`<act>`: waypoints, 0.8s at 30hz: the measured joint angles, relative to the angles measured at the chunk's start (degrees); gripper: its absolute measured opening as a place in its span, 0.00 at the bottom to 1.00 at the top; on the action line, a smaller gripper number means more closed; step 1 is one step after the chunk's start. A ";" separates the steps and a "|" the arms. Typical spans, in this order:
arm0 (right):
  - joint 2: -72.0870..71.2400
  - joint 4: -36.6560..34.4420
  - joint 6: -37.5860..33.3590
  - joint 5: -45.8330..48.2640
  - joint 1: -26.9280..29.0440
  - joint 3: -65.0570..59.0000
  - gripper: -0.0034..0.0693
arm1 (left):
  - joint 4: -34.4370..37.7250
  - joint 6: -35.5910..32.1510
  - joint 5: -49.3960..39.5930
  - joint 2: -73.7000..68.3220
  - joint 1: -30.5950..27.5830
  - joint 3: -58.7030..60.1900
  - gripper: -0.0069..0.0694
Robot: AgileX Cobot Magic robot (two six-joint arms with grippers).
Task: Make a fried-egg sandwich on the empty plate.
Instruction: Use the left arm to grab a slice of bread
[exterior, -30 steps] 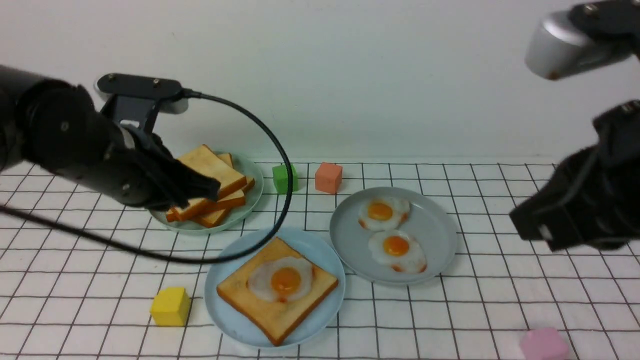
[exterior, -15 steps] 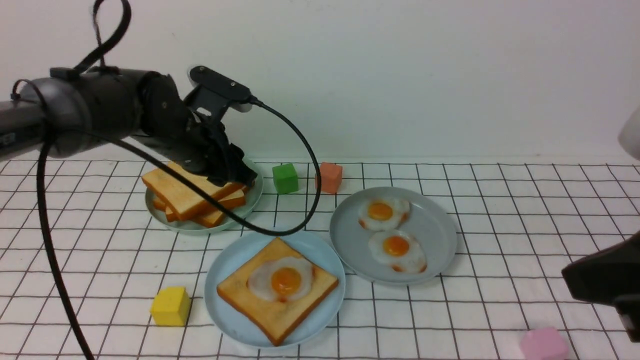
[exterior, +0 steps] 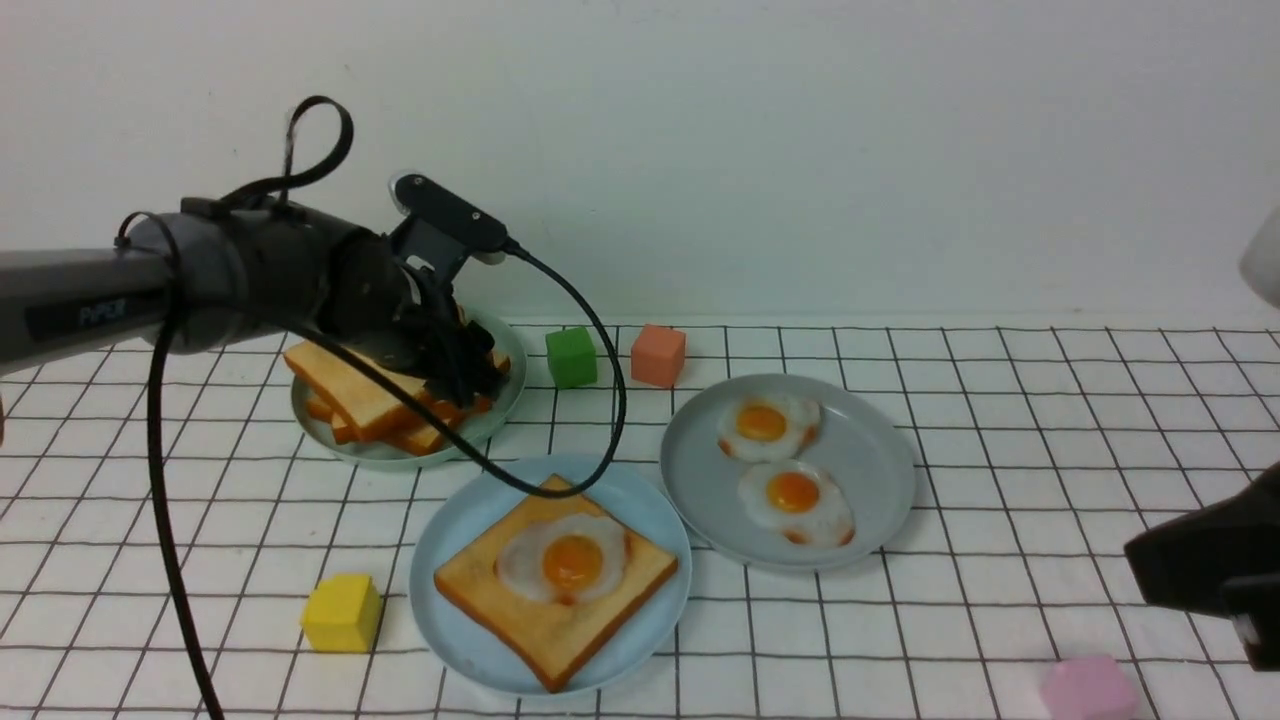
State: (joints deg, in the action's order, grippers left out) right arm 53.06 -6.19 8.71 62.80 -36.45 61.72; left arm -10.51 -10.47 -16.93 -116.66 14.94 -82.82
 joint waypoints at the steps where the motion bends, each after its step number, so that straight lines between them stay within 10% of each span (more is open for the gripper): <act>1: 0.00 0.00 0.00 0.00 0.00 0.00 0.07 | -0.58 0.13 0.11 -0.39 0.00 0.00 0.65; 13: 0.00 -2.01 0.17 -0.21 0.00 0.00 0.08 | -3.28 0.49 1.37 -3.48 0.00 -0.70 0.58; 24: 0.00 -3.12 0.21 -0.10 0.00 0.00 0.09 | -3.16 0.24 -2.61 0.26 0.26 -0.49 0.15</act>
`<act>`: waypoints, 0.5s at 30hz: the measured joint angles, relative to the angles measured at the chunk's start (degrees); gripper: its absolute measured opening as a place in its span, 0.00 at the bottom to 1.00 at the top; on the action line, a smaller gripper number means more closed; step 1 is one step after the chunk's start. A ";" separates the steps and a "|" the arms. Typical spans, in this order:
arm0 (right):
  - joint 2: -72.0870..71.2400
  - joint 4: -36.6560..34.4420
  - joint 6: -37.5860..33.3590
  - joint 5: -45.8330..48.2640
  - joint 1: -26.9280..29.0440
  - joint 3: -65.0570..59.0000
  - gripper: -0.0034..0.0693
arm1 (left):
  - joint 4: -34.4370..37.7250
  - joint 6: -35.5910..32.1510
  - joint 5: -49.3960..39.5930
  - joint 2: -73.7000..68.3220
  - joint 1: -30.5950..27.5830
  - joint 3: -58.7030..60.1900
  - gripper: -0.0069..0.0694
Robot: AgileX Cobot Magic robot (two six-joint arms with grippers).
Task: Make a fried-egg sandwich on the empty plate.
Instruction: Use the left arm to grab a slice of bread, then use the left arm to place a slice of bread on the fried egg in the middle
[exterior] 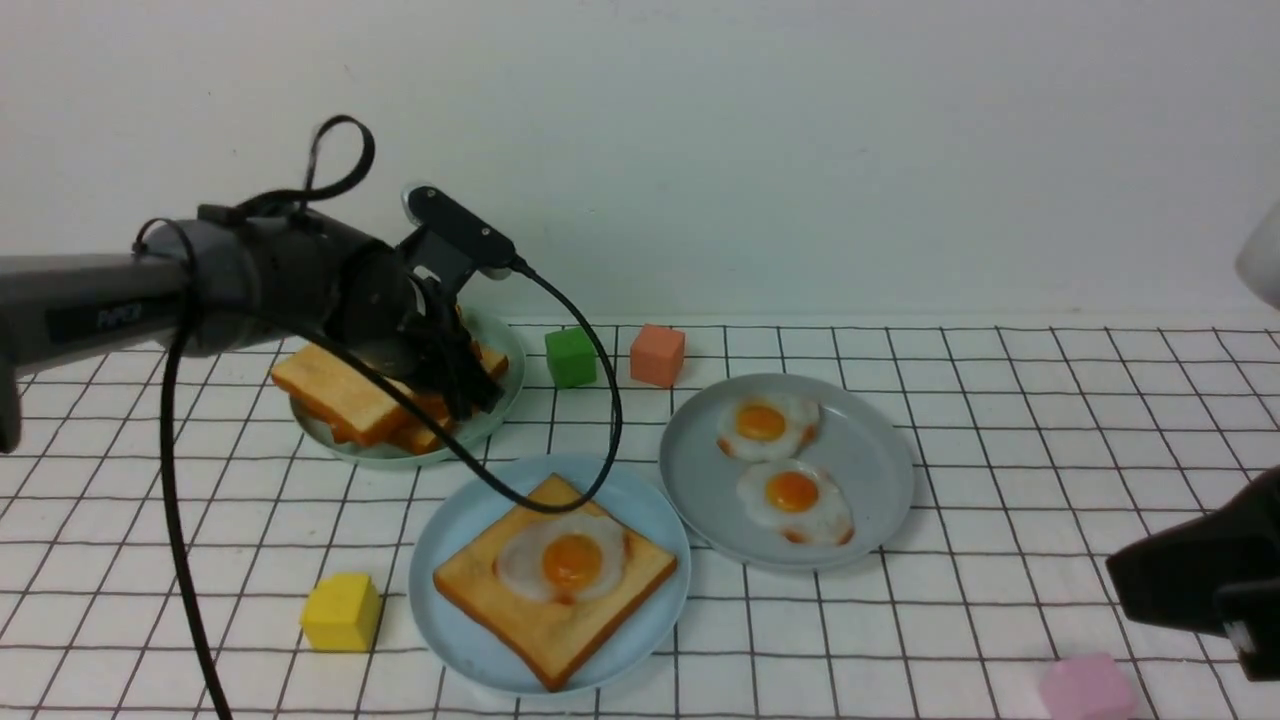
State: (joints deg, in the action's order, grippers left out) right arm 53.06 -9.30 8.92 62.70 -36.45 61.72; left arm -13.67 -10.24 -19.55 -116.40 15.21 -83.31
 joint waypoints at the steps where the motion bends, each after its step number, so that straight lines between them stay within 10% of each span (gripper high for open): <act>1: 0.00 0.05 0.00 0.08 0.00 0.00 0.09 | 1.78 0.11 -3.15 2.85 0.00 0.05 0.15; 15: -4.00 0.26 0.00 0.10 0.00 0.00 0.09 | 6.84 9.53 -14.74 16.12 18.72 9.28 0.15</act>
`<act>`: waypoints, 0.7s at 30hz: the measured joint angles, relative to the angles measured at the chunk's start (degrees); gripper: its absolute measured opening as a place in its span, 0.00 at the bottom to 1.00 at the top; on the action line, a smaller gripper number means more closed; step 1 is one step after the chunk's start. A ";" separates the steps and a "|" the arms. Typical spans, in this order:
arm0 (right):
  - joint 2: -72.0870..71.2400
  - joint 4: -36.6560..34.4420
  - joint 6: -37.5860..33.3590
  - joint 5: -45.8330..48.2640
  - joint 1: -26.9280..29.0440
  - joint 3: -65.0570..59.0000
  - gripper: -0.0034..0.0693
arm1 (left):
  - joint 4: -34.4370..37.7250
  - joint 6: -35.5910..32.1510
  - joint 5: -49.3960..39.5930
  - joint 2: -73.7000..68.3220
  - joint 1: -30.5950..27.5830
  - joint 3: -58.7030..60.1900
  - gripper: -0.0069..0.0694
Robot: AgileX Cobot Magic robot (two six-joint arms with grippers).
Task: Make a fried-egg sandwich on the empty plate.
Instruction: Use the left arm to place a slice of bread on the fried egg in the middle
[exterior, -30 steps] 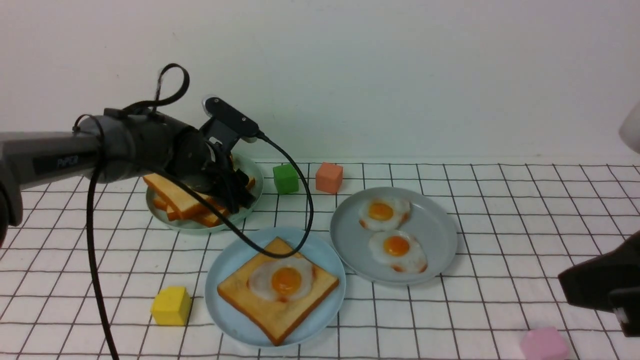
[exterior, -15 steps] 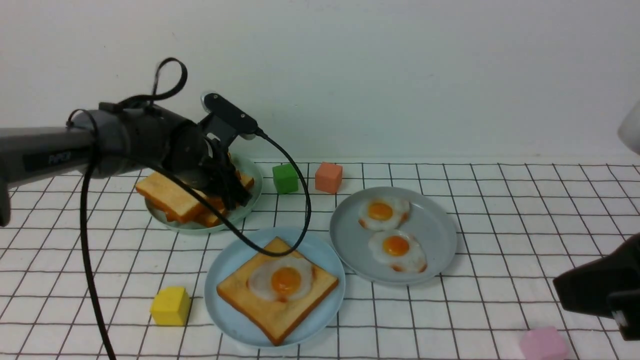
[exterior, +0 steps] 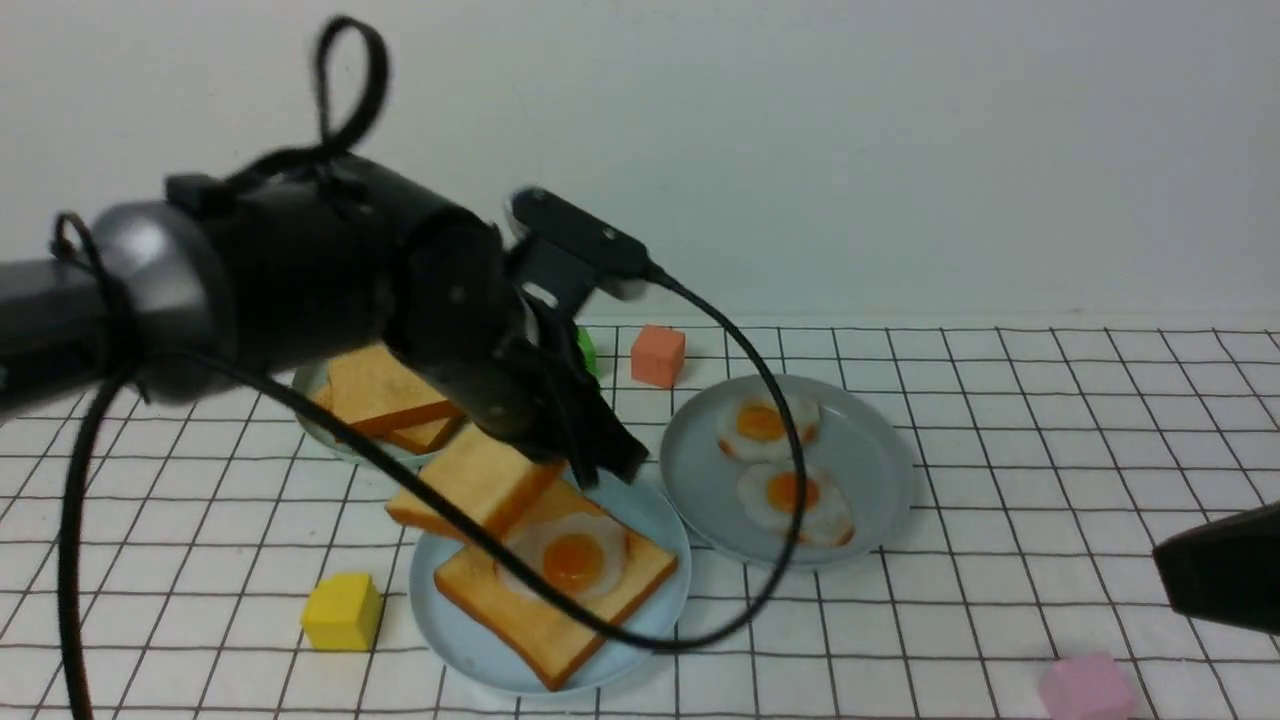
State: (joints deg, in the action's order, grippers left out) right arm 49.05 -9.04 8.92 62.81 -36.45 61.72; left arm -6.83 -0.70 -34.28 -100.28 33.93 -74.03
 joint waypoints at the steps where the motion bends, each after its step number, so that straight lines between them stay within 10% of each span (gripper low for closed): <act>1: -0.41 0.05 0.00 0.00 0.00 0.00 0.09 | -0.74 0.40 0.04 -0.51 1.03 0.08 0.15; 21: -3.80 -0.88 0.00 0.42 0.00 0.00 0.11 | -0.31 1.07 0.18 -5.75 4.44 0.41 0.25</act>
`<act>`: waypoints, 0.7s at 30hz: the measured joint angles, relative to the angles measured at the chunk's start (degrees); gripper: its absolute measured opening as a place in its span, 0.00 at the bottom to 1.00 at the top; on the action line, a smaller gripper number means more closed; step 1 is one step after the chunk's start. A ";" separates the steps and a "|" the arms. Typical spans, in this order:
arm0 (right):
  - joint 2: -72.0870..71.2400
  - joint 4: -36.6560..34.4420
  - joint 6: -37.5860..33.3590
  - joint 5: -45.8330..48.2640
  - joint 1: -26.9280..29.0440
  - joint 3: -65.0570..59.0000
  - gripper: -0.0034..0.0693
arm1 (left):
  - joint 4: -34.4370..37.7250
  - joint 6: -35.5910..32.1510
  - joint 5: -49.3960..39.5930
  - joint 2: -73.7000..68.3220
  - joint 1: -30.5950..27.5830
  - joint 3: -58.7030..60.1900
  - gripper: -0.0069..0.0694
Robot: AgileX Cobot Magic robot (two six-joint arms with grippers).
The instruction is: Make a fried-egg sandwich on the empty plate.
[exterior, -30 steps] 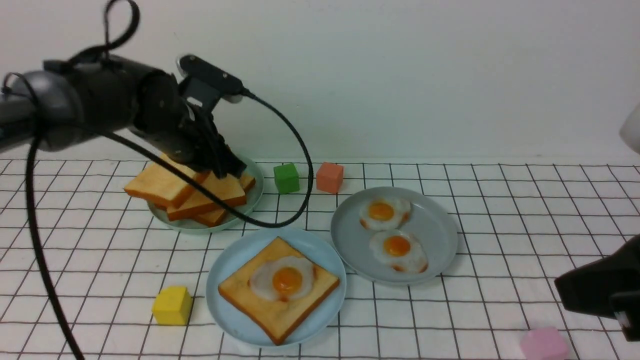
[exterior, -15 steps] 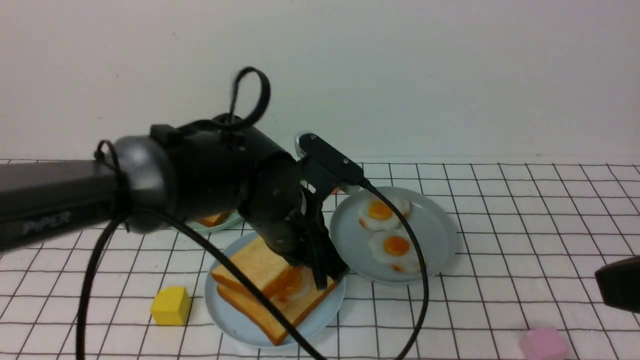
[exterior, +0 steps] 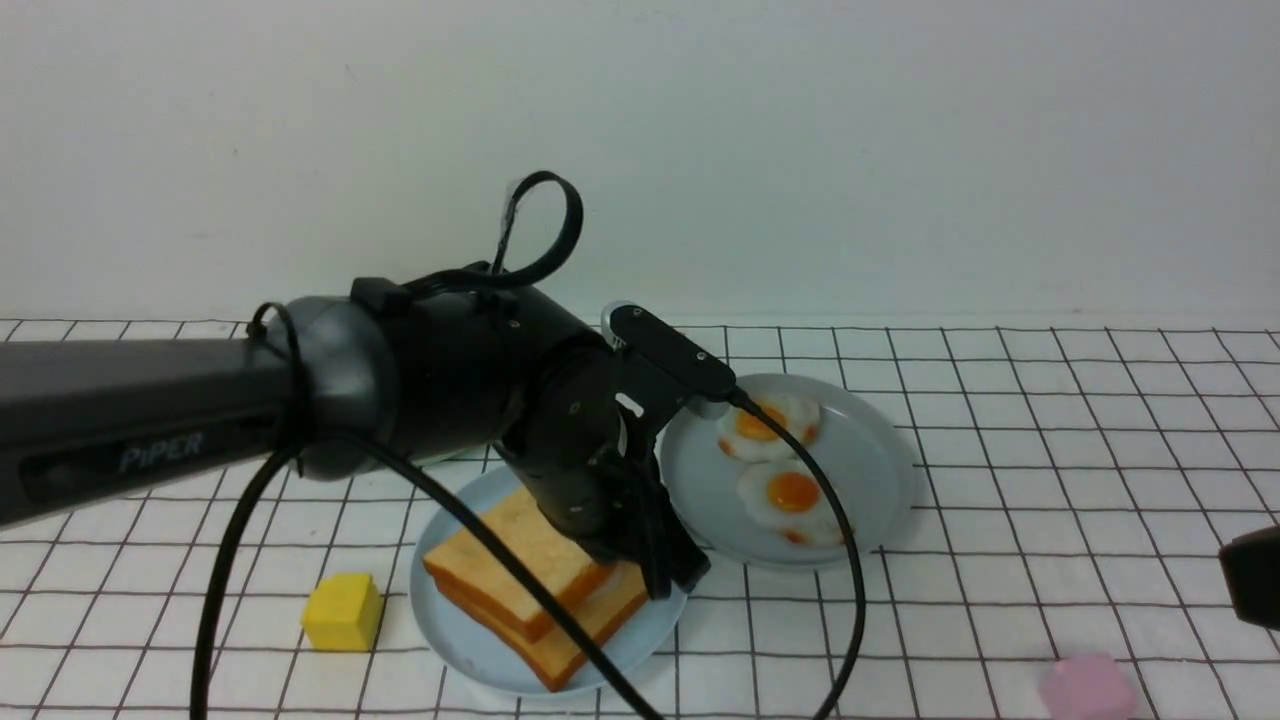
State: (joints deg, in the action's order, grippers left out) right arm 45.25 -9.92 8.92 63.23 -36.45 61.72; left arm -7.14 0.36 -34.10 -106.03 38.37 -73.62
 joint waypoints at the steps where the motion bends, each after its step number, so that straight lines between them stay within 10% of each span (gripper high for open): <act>1: 0.00 0.00 0.00 0.00 0.00 0.00 0.11 | 0.07 0.04 0.00 0.00 0.00 0.00 0.30; 12: 0.00 0.16 0.00 1.93 0.00 0.00 0.12 | 1.28 4.54 -1.80 2.56 0.00 0.00 0.66; 21: -0.42 3.29 0.59 7.54 0.00 0.00 0.12 | 11.03 3.45 -0.33 30.71 0.00 4.77 0.19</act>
State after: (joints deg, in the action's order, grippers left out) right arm 44.83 -6.63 9.50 70.77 -36.45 61.72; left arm 3.89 3.82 -34.43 -75.32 38.37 -68.85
